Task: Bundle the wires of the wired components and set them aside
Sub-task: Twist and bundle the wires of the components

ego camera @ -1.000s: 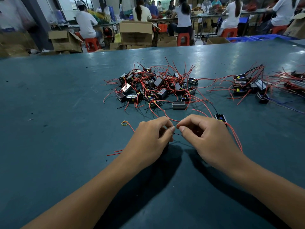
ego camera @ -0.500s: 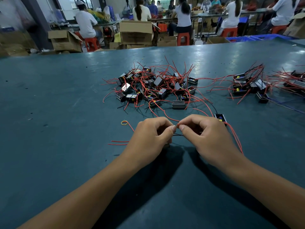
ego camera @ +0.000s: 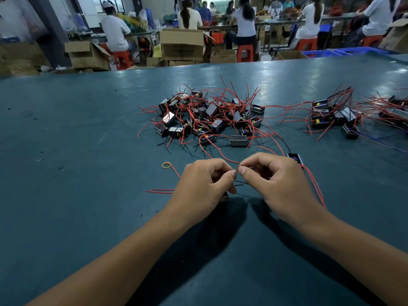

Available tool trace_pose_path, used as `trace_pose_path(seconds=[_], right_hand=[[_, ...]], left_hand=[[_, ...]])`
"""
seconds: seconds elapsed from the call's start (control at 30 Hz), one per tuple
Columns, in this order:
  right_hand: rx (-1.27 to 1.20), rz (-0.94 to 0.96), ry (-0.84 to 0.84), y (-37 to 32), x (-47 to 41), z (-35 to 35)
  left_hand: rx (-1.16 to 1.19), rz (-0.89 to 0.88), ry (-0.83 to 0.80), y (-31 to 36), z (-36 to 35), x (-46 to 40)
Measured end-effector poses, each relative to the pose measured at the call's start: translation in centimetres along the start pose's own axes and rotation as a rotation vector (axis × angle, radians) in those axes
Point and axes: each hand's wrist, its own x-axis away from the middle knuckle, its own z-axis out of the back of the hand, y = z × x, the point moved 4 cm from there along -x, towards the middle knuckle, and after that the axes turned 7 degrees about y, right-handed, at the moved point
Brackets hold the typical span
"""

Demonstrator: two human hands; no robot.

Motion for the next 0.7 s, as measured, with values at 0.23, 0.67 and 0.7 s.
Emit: trace_pose_path(seconds=[0.23,0.67,0.7], right_hand=[[-0.017,0.003,0.005,-0.1,0.2,0.1],[-0.034,-0.020,0.007,-0.2,0.2,-0.1],[-0.034,-0.018,0.002,-0.3,0.2,-0.1]], left_hand=[[-0.028,-0.023,0.006,0.2,0.0,0.1],[-0.037,-0.107,0.060,1.0,0.4,0.2],[-0.044,-0.131,0.077,1.2,0.5,0.2]])
